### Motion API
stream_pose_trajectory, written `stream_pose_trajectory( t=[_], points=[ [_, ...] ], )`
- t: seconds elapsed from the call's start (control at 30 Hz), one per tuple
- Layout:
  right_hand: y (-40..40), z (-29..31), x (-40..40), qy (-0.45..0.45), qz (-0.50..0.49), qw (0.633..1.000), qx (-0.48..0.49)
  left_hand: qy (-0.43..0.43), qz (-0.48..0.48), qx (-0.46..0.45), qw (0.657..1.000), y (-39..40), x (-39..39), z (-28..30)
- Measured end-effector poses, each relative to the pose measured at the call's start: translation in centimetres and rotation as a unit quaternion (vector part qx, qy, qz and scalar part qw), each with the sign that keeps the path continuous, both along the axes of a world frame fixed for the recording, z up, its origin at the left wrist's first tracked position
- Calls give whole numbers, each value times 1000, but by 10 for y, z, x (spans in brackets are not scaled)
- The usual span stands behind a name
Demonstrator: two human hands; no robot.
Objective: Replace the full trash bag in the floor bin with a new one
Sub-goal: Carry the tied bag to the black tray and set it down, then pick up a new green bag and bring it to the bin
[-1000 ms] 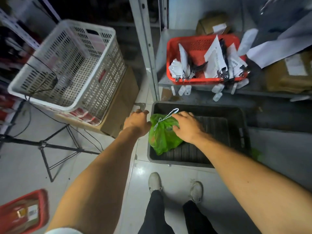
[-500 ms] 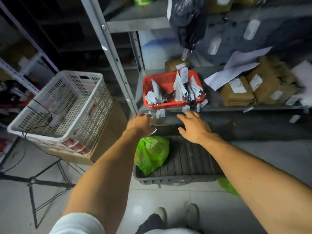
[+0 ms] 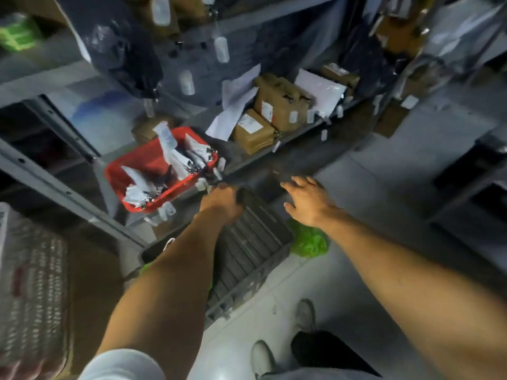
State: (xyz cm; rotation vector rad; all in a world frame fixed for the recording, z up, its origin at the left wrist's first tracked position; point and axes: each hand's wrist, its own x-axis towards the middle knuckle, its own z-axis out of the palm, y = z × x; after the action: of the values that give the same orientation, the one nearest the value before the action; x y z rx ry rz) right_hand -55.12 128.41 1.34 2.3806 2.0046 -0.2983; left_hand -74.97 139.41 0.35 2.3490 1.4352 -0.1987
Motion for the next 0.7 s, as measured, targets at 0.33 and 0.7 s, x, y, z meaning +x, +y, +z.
stream_pose_trajectory(
  t=[0.33, 0.7],
  points=[
    [-87, -21, 123, 20, -149, 989, -5, 19, -134, -15, 991, -34, 145, -15],
    [-119, -78, 247, 77, -137, 985, -64, 53, -124, -65, 989, -77, 278, -65]
  ],
)
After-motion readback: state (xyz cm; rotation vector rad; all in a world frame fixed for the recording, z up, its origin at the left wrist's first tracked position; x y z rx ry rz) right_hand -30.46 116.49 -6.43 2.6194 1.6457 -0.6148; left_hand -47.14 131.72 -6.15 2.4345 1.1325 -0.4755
